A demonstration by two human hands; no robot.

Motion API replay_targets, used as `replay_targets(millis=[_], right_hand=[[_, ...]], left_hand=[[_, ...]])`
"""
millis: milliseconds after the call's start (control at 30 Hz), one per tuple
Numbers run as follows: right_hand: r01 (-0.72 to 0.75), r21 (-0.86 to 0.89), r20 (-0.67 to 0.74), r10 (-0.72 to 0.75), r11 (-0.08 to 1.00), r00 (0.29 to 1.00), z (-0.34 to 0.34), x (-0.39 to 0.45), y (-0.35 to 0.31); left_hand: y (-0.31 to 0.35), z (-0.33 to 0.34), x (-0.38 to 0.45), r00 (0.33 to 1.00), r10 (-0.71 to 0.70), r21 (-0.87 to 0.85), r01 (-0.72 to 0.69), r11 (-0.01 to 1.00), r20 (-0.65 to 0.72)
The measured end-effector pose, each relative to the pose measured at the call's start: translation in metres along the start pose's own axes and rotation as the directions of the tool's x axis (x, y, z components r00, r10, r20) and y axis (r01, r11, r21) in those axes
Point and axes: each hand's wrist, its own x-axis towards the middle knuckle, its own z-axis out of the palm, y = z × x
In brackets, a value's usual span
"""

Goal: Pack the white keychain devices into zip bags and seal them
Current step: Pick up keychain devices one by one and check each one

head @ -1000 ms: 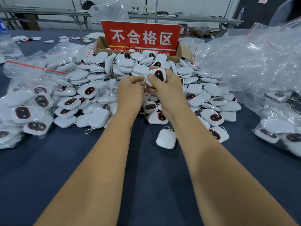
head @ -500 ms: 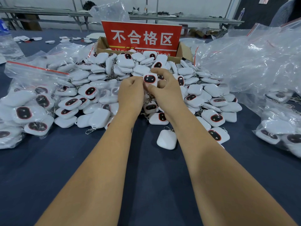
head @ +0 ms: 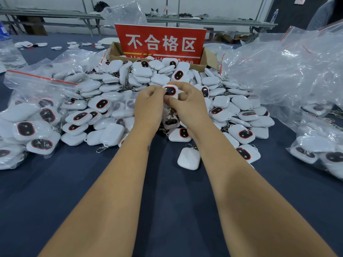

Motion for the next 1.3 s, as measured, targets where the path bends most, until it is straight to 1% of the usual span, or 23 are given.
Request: replay_targets(millis=[167,333,433,600,867,1300], right_hand=[[-0.012,0.015,0.016,0.012,1.000,1.000,0.0017,0.0002,-0.0006],[-0.065,0.075,-0.025,0.067,0.995,0.997,0.0022,0.0027,-0.0030],[-0.089,0.057,-0.049,0.092,0.994,0.995,0.0034,0.0032,-0.0024],[-0.046,-0.008,-0.039,0.045,0.999,0.998,0.0018,0.0039,-0.0009],[-0.005,0.011,-0.043,0.006,1.000,0.999,0.0022,0.0024,-0.0011],[-0.047,0.045,-0.051,0.050,0.998,0.997,0.0033,0.0024,-0.0011]], left_hand=[[-0.0010,-0.0002,0.0005,0.999,0.039,0.044,-0.039,0.998,0.009],[-0.0002,-0.0004,0.0008,1.000,0.009,0.009,-0.009,1.000,0.029],[0.0005,-0.0013,0.0003,0.999,-0.001,-0.005,0.002,1.000,0.033],[0.0017,-0.0015,-0.0009,0.999,-0.010,-0.001,0.010,1.000,0.048],[0.0023,-0.0013,-0.0011,0.999,-0.018,-0.003,0.018,1.000,0.039],[0.0001,-0.0003,-0.0025,0.995,0.075,0.119,-0.083,0.989,0.070]])
